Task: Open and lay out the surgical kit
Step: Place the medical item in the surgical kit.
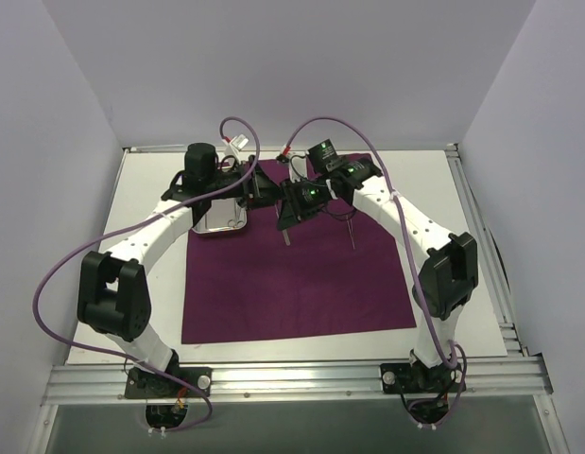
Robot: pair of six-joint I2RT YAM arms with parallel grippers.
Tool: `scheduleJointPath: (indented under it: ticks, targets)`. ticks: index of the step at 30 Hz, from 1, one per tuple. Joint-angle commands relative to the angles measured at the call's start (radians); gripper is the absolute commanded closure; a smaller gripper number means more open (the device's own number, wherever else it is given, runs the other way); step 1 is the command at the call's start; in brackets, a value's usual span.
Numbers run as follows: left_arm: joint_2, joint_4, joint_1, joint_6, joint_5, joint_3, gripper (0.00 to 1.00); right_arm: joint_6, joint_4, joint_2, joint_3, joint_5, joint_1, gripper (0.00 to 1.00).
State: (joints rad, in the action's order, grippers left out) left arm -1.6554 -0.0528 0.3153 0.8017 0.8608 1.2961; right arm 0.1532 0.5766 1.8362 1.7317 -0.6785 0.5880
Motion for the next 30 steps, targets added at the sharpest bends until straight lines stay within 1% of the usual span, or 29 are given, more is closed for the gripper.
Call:
scheduleJointPath:
  ticks: [1,4,8,9,11,12,14,15,16,17,18,19,20,21,22,23,24,27,30]
  targets:
    - [0.029,0.08,0.013,0.013,0.014,-0.007,0.29,0.028,-0.027,-0.046,0.025,-0.02,0.003,1.0]
    - [0.026,0.08,0.016,0.014,0.018,-0.018,0.34,0.046,-0.04,-0.048,0.028,-0.018,0.004,1.0]
    - [0.016,0.079,0.016,0.022,0.035,-0.029,0.46,0.071,-0.061,-0.051,0.028,-0.015,0.006,1.0]
    - [0.014,0.085,0.016,0.031,0.038,-0.031,0.53,0.084,-0.066,-0.054,0.026,-0.015,0.004,1.0]
    - [0.013,0.097,0.016,0.039,0.047,-0.034,0.64,0.095,-0.081,-0.055,0.025,-0.018,0.004,1.0]
    - [0.013,0.106,0.015,0.047,0.049,-0.032,0.77,0.098,-0.083,-0.054,0.025,-0.018,0.004,1.0]
    - [0.005,0.117,0.013,0.056,0.07,-0.024,0.95,0.109,-0.092,-0.055,0.026,-0.016,0.004,1.0]
    - [0.002,0.122,0.01,0.059,0.076,-0.014,0.98,0.109,-0.089,-0.055,0.035,-0.018,0.004,0.99]
    - [0.0,0.129,0.007,0.059,0.084,-0.009,0.98,0.106,-0.078,-0.057,0.04,-0.019,0.001,0.93]
    - [0.0,0.151,0.002,0.063,0.096,-0.009,0.98,0.1,-0.072,-0.055,0.046,-0.029,-0.002,0.76]
    - [0.0,0.195,-0.004,0.082,0.124,-0.014,0.98,0.097,-0.067,-0.055,0.051,-0.045,-0.007,0.69]
    - [-0.003,0.22,-0.018,0.091,0.139,-0.02,0.98,0.091,-0.066,-0.057,0.049,-0.076,-0.019,0.64]
    - [-0.012,0.256,-0.025,0.109,0.164,-0.027,0.98,0.079,-0.064,-0.057,0.046,-0.146,-0.027,0.57]
    - [-0.017,0.354,-0.034,0.163,0.211,-0.038,0.98,0.071,-0.064,-0.06,0.042,-0.179,-0.033,0.54]
    - [-0.02,0.411,-0.051,0.195,0.228,-0.07,0.98,0.065,-0.069,-0.066,0.028,-0.208,-0.037,0.51]
    - [-0.021,0.473,-0.058,0.23,0.244,-0.089,0.98,0.048,-0.069,-0.069,0.023,-0.26,-0.043,0.5]
    - [-0.023,0.573,-0.064,0.294,0.257,-0.104,0.98,0.042,-0.067,-0.071,0.019,-0.269,-0.047,0.49]
    - [-0.029,0.669,-0.074,0.353,0.285,-0.136,0.98,0.033,-0.075,-0.078,0.002,-0.299,-0.05,0.5]
    - [-0.029,0.703,-0.074,0.373,0.293,-0.149,0.98,0.046,-0.099,-0.086,-0.015,-0.334,-0.054,0.57]
